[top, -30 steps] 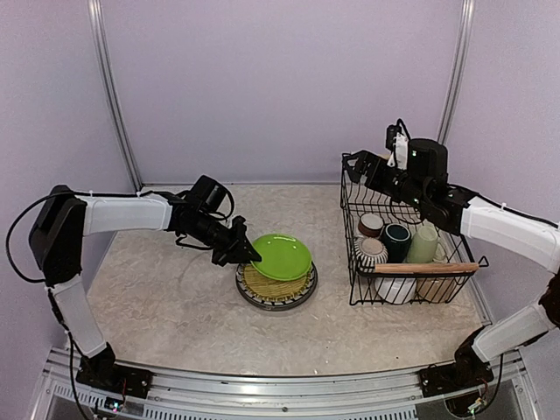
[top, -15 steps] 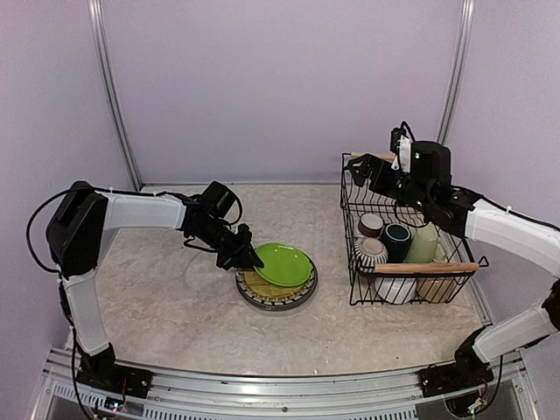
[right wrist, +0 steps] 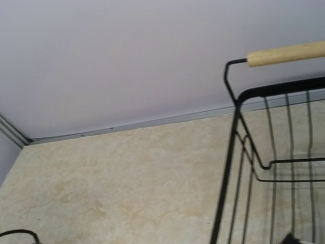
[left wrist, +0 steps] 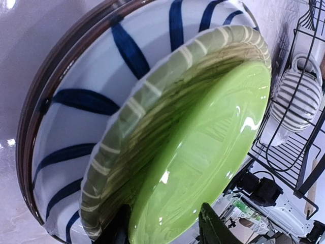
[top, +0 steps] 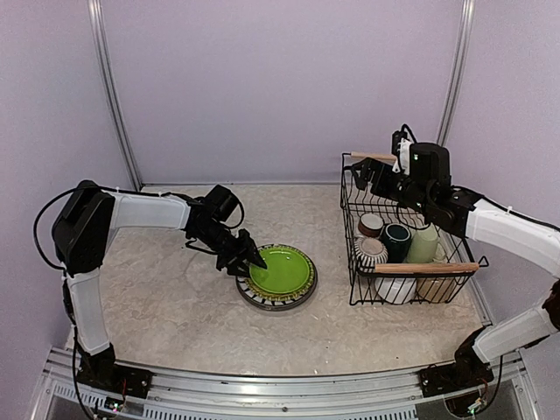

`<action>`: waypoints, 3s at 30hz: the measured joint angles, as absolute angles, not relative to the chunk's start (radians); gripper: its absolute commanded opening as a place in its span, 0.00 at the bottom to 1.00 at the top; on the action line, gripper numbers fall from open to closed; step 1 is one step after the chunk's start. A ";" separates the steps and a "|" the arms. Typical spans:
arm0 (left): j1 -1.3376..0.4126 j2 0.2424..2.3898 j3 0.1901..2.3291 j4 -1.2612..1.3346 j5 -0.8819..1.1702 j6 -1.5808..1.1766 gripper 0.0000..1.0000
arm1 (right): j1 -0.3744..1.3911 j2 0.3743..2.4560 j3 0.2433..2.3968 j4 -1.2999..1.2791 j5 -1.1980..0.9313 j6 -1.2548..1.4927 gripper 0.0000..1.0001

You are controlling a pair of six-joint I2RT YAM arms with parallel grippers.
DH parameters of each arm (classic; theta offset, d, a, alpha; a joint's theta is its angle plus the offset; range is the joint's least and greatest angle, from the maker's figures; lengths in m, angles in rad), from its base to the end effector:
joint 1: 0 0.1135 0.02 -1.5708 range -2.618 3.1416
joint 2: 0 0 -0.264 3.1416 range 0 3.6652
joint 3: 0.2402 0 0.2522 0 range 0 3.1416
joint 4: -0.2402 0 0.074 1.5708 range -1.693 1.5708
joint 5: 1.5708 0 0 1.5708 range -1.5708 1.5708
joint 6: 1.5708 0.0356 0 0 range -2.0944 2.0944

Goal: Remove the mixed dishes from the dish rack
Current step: Place the plate on the plate, then grab the cup from the dish rack, then pass from the right arm to the left

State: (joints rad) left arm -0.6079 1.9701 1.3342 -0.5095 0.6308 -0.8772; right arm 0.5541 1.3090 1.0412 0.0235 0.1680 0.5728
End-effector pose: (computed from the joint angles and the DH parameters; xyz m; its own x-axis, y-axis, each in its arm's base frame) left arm 0.3145 -0.2444 0.1659 -0.9863 -0.0702 0.1493 -0.1523 0.7349 -0.6608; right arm 0.2664 0.1579 0.3352 -0.3792 0.3937 -0.8374 -0.2085 0.8453 0.4919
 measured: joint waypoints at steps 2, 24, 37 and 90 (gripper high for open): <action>-0.608 1.968 1.337 -0.510 0.624 -0.871 0.62 | 0.554 1.306 1.041 0.007 0.184 0.565 1.00; -0.551 1.652 1.381 -0.558 0.488 -0.764 0.97 | 0.511 1.699 1.457 -0.627 0.383 0.414 1.00; -0.549 1.608 1.383 -0.562 0.504 -0.733 0.97 | 0.435 1.853 1.543 -0.722 0.236 0.297 0.92; -0.509 1.669 1.263 -0.246 0.873 -0.866 0.99 | 0.432 1.229 0.987 0.044 -0.188 0.507 0.00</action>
State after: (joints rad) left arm -0.5095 1.6691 1.2633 -0.2459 0.8726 -0.8658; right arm 0.4324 1.2289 0.9871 0.0441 -0.1879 0.5068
